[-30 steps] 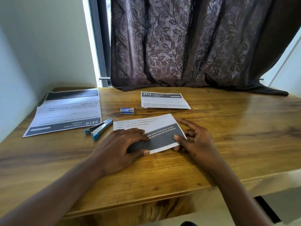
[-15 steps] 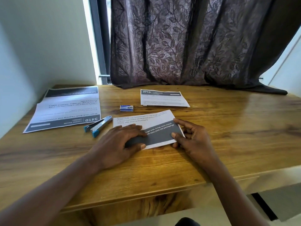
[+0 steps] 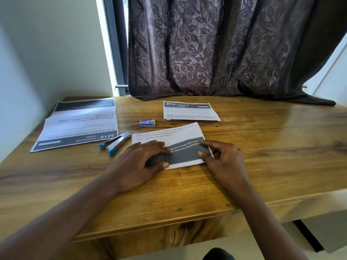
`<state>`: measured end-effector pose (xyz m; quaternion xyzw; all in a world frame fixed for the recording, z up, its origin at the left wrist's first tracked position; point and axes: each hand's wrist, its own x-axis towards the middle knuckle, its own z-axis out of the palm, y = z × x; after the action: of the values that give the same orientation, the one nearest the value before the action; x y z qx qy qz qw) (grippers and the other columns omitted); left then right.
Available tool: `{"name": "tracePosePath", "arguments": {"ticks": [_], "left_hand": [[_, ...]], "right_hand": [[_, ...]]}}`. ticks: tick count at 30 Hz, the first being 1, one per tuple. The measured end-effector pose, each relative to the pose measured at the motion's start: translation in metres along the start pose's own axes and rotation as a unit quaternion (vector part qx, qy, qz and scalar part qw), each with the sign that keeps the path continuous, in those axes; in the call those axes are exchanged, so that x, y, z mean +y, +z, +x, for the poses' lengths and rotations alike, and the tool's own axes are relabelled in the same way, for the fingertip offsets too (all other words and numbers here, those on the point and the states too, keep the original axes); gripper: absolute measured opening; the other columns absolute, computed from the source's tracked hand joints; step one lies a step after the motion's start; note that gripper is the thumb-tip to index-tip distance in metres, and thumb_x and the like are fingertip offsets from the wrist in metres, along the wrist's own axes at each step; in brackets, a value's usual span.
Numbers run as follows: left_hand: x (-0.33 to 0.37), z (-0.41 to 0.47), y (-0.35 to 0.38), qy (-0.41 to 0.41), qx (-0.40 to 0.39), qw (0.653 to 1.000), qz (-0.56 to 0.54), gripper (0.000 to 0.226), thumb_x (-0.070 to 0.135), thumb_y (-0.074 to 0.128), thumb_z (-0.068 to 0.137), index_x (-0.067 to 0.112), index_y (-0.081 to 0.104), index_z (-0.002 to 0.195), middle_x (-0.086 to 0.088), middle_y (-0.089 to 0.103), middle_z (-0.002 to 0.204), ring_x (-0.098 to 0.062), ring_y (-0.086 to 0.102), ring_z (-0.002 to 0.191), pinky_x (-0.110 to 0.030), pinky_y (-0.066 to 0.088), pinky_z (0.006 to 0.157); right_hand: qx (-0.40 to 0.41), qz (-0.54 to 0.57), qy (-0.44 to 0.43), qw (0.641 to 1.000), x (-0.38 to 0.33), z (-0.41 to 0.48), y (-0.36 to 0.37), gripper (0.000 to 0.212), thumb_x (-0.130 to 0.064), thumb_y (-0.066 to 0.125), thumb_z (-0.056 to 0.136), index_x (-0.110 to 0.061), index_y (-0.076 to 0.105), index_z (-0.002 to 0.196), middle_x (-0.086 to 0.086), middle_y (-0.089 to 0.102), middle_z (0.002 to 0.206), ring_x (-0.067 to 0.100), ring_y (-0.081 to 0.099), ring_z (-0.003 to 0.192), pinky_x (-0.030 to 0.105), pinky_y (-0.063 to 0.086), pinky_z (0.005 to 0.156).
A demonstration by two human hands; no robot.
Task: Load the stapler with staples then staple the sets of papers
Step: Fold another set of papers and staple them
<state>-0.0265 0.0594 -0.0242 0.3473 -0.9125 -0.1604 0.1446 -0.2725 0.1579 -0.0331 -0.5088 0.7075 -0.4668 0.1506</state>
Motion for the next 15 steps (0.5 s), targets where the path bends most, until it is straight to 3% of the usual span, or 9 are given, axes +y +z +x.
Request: {"name": "tracePosePath", "arguments": {"ticks": [4, 10, 15], "left_hand": [[0.0, 0.001, -0.001, -0.003, -0.004, 1.0, 0.002, 0.05, 0.059, 0.053, 0.097, 0.048, 0.047, 0.144, 0.019, 0.038, 0.159, -0.004, 0.033, 0.147, -0.035, 0.027, 0.121], [0.005, 0.011, -0.009, -0.037, -0.087, 0.994, 0.062, 0.06, 0.063, 0.049, 0.097, 0.052, 0.029, 0.153, 0.022, 0.019, 0.166, -0.009, 0.017, 0.154, -0.048, 0.011, 0.125], [0.003, 0.036, -0.025, -0.028, -0.167, 0.976, 0.133, 0.084, 0.073, 0.049, 0.091, 0.041, 0.015, 0.16, 0.016, 0.001, 0.171, -0.01, 0.001, 0.158, -0.051, 0.003, 0.128]], "right_hand": [[-0.003, -0.155, -0.028, 0.988, -0.001, -0.001, -0.004, 0.036, -0.045, 0.072, 0.089, -0.04, 0.068, 0.124, -0.013, 0.07, 0.114, 0.004, 0.063, 0.093, 0.028, 0.055, 0.072], [-0.055, -0.219, -0.015, 0.974, -0.007, 0.002, -0.009, 0.039, -0.054, 0.065, 0.091, -0.041, 0.064, 0.127, -0.011, 0.066, 0.12, 0.01, 0.06, 0.104, 0.033, 0.052, 0.079], [-0.088, -0.266, -0.019, 0.96, -0.006, 0.012, -0.011, 0.045, -0.059, 0.062, 0.09, -0.045, 0.059, 0.132, -0.008, 0.048, 0.117, 0.013, 0.047, 0.114, 0.035, 0.047, 0.089]]}}
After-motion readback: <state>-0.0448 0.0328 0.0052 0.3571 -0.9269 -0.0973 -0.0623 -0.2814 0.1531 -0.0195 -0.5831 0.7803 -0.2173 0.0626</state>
